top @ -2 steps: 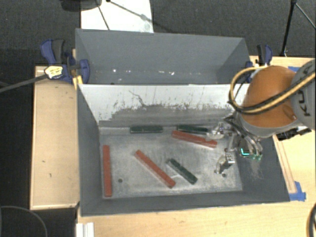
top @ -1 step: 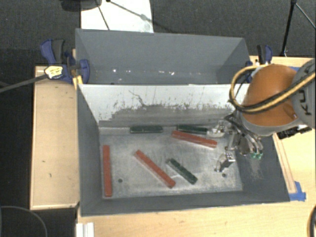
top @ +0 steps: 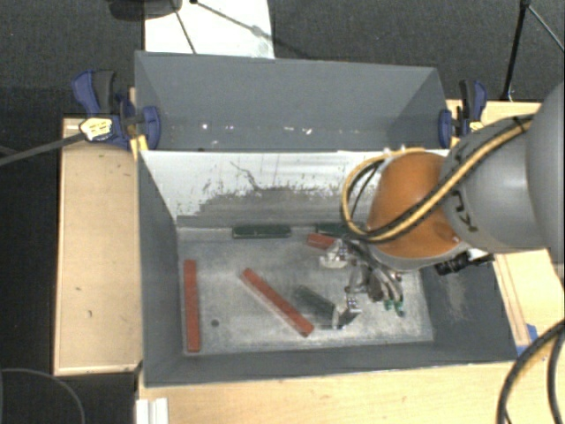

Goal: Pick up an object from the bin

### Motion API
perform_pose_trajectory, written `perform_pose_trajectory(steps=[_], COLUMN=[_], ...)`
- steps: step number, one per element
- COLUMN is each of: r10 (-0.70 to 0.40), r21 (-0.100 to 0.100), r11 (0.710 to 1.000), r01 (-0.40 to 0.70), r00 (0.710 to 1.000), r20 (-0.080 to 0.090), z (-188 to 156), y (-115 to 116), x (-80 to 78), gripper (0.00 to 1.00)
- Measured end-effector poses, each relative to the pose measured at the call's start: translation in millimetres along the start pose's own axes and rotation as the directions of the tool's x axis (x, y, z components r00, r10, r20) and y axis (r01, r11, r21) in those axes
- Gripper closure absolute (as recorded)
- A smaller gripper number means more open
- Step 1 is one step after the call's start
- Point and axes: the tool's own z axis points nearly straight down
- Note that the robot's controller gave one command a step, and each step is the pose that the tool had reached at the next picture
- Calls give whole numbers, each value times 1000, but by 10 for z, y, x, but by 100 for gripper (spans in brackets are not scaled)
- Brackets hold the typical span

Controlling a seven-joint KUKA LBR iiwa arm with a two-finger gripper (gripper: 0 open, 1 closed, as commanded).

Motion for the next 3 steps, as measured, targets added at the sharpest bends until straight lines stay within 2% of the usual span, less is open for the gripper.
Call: perform_pose_trajectory(steps=[1,2,3], r10=[194,186,281], r21=[-1,2,6], r11=[981,983,960], r01=[-194,-186,-281], r00=[981,983,960], r20=[-5,2,-20], z=[-377,-294,66], y=[-197,126,411], x=[-473,-26,214], gripper=[0,0,0])
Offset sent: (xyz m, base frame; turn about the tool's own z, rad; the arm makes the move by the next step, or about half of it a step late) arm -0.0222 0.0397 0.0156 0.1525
